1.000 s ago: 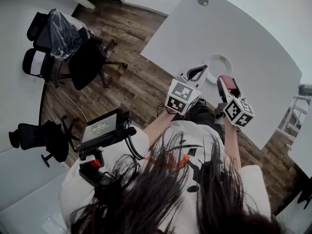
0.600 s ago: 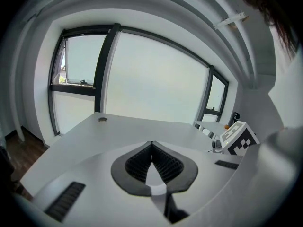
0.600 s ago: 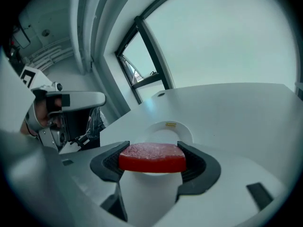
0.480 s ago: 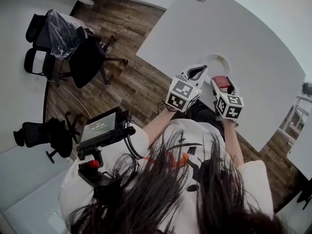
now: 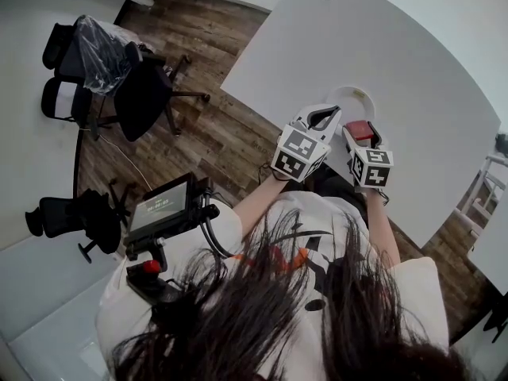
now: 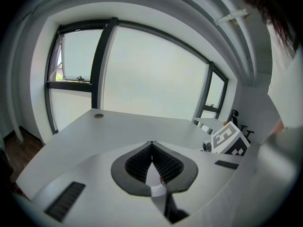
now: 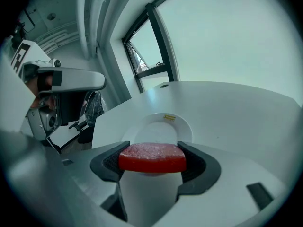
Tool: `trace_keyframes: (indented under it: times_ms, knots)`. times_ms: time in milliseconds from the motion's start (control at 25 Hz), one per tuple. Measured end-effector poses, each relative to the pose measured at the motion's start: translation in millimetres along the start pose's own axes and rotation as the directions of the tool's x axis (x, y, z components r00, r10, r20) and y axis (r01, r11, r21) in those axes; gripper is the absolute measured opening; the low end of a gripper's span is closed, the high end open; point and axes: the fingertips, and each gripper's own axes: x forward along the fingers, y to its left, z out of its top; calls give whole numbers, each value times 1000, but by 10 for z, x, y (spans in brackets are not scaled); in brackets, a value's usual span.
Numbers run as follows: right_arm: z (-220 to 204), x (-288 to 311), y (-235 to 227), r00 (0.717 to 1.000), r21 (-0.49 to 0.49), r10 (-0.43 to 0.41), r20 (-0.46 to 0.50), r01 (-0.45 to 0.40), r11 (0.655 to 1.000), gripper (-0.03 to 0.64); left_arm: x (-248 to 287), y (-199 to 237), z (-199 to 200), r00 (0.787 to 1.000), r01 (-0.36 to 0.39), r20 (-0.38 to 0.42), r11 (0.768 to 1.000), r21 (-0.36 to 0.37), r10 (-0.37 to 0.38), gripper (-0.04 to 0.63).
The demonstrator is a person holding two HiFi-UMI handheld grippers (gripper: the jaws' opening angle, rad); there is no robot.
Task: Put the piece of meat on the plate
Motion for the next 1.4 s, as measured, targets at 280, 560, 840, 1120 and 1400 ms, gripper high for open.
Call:
trace_keyframes:
  times_ms: [280, 560, 840, 1120, 1400]
  knots:
    - [-34, 53, 42, 1000, -81, 6, -24, -8, 997, 325, 8, -11, -24, 1000, 3, -5, 1000, 3, -3, 5]
    - [-27, 74, 60, 999, -140, 5, -42, -11, 990, 325, 21, -25, -14, 1000, 4, -9, 1000, 9, -4, 5]
    - [-104, 103, 76, 997, -226, -32, -64, 17, 974, 325, 10, -6, -25, 1000, 3, -7, 1000, 12, -3, 5]
    - [-105, 119, 85, 997, -225, -29, -74, 11, 974, 325, -8, 24, -16, 1000, -1, -2, 1000, 15, 1, 5]
    - [-81, 153, 134, 996, -222, -20, -84, 0, 975, 327, -69, 86, -4, 1000, -11, 3, 1000, 15, 10, 5]
